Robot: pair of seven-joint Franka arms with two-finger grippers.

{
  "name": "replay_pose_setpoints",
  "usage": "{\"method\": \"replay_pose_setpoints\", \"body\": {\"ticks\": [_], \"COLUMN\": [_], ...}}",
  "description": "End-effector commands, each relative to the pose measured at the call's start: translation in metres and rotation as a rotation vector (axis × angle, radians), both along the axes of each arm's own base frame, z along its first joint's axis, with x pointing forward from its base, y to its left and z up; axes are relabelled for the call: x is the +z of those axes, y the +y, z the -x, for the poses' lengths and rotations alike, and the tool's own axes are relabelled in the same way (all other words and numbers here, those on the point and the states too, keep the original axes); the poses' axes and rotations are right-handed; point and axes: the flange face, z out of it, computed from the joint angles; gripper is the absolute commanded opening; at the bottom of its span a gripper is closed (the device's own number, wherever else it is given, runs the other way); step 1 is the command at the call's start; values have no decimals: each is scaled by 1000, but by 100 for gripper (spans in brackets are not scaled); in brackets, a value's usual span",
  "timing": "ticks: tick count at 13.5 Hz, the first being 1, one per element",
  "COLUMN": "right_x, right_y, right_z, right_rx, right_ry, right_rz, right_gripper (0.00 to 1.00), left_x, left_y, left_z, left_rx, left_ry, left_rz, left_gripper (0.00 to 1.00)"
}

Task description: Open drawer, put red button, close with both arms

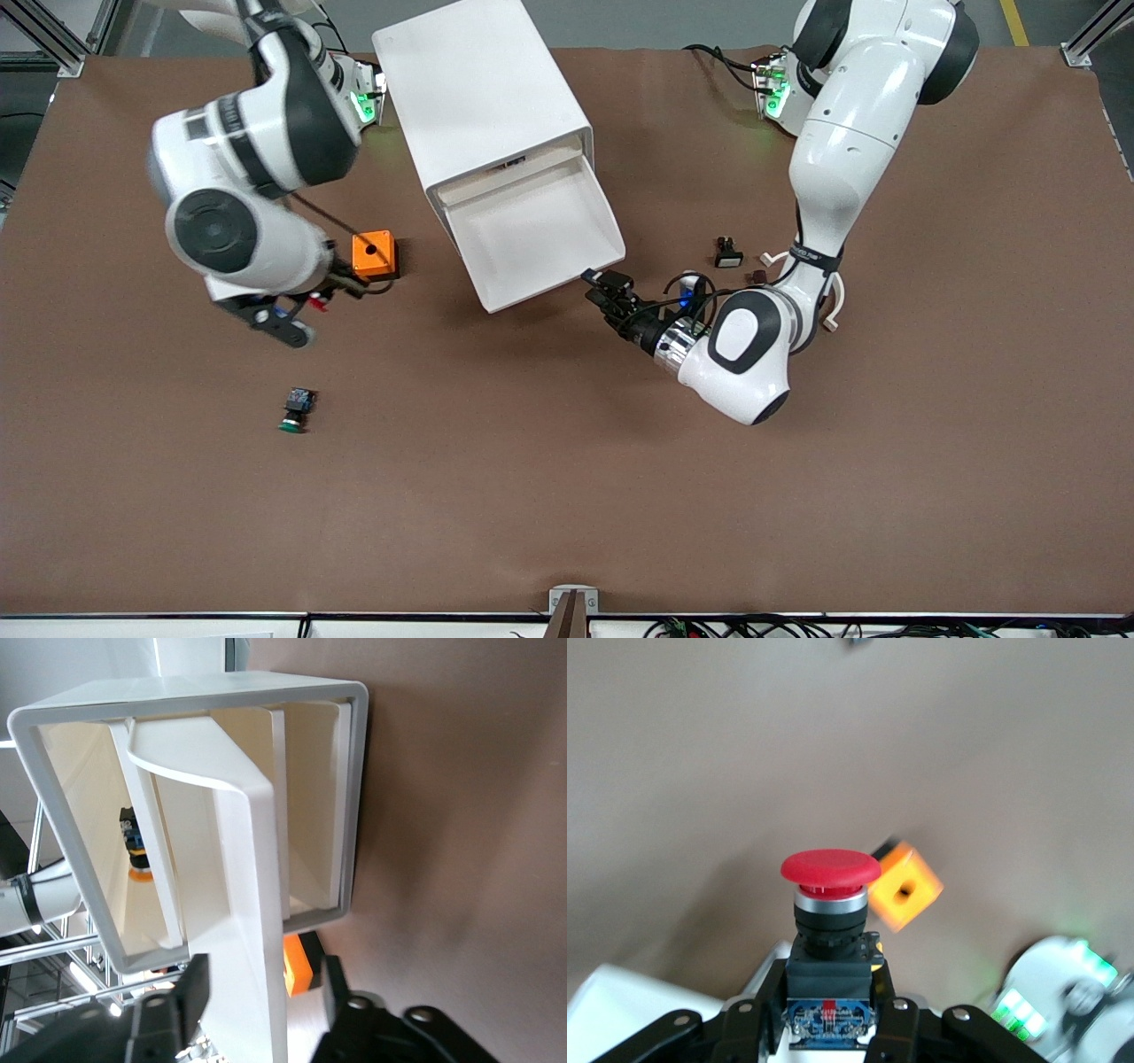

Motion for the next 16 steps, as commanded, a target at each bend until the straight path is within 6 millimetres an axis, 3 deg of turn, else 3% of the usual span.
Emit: {"method": "replay_pose_setpoints", "body": {"ticks": [1,4,7,10,12,14,16], "right_x": [6,9,-15,-38,-45,-56,-67], "right_y": [47,109,150,169,177,181,189], "right_z": [9,31,45,49,52,53,57], "right_rx": [-231,-368,-403,-423,-424,-421,-413], "right_ry": [5,-65,-84,-63,-57,-53,-53], "right_rz": [-74,-72,-64,-82,-91,-84,-83], "right_gripper": [23,24,24,24,23,23,22], "left_x": [23,21,38,66,75,83,101], "left_y": [30,70,109,135,159,164,147], "left_z": [-25,-45,-67,-68,-74,-75,-77], "left_rx": [14,-11,-118,-482,-594,-791,-1019], "left_ry": [-92,-269,-504,-791,-891,-972,-1115], "left_rz": [85,164,187,189,227,198,222], "left_gripper": [100,100,100,100,100,100,100]}}
